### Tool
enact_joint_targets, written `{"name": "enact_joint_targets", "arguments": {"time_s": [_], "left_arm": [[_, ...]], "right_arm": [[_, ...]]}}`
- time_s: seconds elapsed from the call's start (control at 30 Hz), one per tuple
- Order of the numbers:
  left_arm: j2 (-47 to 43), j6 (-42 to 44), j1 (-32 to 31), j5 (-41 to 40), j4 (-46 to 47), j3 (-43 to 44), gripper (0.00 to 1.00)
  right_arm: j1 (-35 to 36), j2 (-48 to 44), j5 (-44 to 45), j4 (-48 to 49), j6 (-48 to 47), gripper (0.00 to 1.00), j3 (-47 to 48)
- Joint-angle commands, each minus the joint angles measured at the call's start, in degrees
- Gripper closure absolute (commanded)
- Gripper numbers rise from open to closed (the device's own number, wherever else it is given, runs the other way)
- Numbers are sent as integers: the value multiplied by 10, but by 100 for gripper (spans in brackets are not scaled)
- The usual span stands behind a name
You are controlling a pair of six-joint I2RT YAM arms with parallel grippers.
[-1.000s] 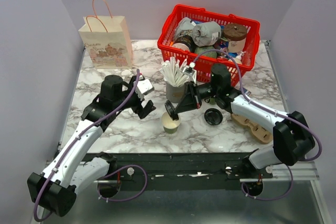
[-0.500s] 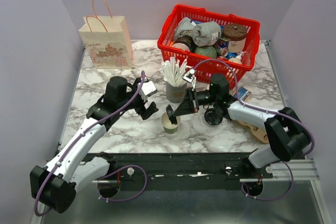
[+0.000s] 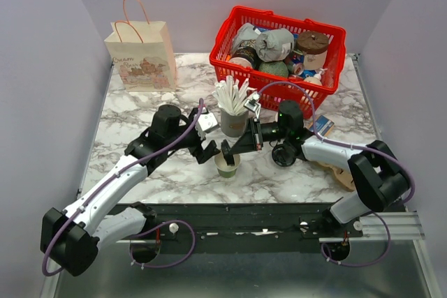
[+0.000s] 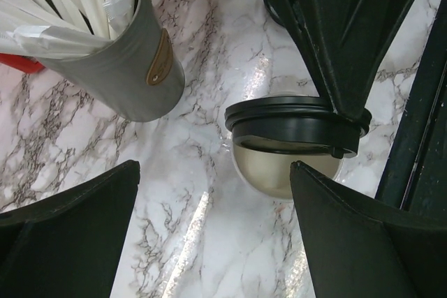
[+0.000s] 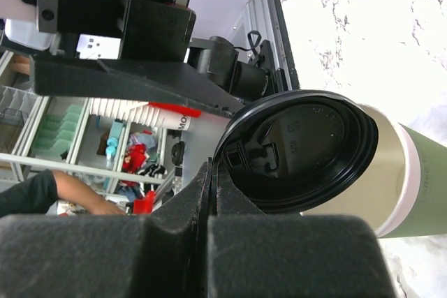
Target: Pack the takeout coffee
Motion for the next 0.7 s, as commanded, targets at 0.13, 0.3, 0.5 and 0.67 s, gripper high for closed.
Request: {"name": "enact_joint_targets", "arguments": {"time_s": [0.13,0.3,0.5,0.67], "left_arm": [[13,16,-19,-8,24,-4,4],[21,28,-24,-10,24,-2,4],[27,30,-28,-13,28,1,4],[31,31,-31,-12,31,0,4]], "right_arm": [[-3,13,19,-1,-3,91,-5],[-3,15,20,-32,-18,91,1],[-4,19,18,-39,-23,90,3],[-5,18,20,-75,-38,89,10]]}}
